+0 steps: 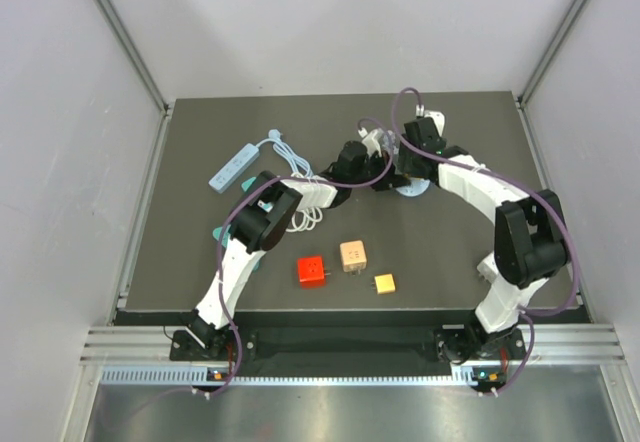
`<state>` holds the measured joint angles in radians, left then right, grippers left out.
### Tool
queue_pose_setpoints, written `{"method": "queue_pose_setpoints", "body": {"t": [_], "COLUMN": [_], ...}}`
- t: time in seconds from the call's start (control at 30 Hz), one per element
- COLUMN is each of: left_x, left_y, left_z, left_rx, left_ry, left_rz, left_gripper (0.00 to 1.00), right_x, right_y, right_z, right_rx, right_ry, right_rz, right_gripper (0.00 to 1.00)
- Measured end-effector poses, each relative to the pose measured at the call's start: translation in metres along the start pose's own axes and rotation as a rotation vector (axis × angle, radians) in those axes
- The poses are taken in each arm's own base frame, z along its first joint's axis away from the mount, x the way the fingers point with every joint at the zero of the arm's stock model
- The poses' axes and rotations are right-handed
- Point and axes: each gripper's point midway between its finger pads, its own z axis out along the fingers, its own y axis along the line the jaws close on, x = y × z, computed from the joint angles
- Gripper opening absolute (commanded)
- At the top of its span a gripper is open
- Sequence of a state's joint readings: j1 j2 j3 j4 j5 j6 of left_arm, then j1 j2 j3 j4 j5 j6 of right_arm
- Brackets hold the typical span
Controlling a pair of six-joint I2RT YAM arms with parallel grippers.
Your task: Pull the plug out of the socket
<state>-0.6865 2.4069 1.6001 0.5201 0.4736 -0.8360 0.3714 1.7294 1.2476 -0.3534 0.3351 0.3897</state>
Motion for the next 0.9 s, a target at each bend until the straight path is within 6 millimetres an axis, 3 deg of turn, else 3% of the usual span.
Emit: {"method": "queue_pose_setpoints", "body": {"t": [0.2,0.33,0.5,0.6,0.63,0.7,0.73,0.8,0.9], "left_x": [0.014,0.031,0.027,0.030,0.031,0.028,0.024,0.015,-0.004], "left_y": [0.004,0.024,0.031,0.033,0.034,0.031,0.030,0.030,0.027], "left_z": [0.001,0.001,-0.013,-0.027,-0.034,-0.044,-0.048,-0.058,-0.073], "left_rx": [-0.023,-0.079,-0.046,-0.029,-0.021,0.008,0.018,0.047,0.107], "left_ry": [0.040,0.070,0.020,0.010,0.011,0.010,0.002,-0.010,-0.057], "left_rz": [-0.013,-0.025,-0.004,0.001,-0.001,0.002,0.000,-0.001,-0.003], "left_gripper": [0.00,0.00,0.00,0.15,0.34,0.45,0.48,0.73,0.87], "right_x": [0.004,-0.004,-0.012,-0.013,-0.013,-0.011,-0.010,-0.004,0.006], "right_y": [0.008,0.007,0.007,0.004,0.002,-0.001,-0.004,-0.012,-0.022], "right_z": [-0.018,-0.027,-0.036,-0.035,-0.035,-0.033,-0.033,-0.031,-0.026], "right_rx": [-0.029,-0.017,-0.030,-0.032,-0.033,-0.042,-0.044,-0.054,-0.069], "right_ry": [-0.041,-0.077,-0.096,-0.094,-0.090,-0.083,-0.077,-0.057,-0.017], "right_rz": [-0.004,-0.006,-0.023,-0.038,-0.043,-0.049,-0.048,-0.042,-0.028], "right_gripper": [0.00,0.00,0.00,0.00,0.00,0.00,0.00,0.00,0.00]}}
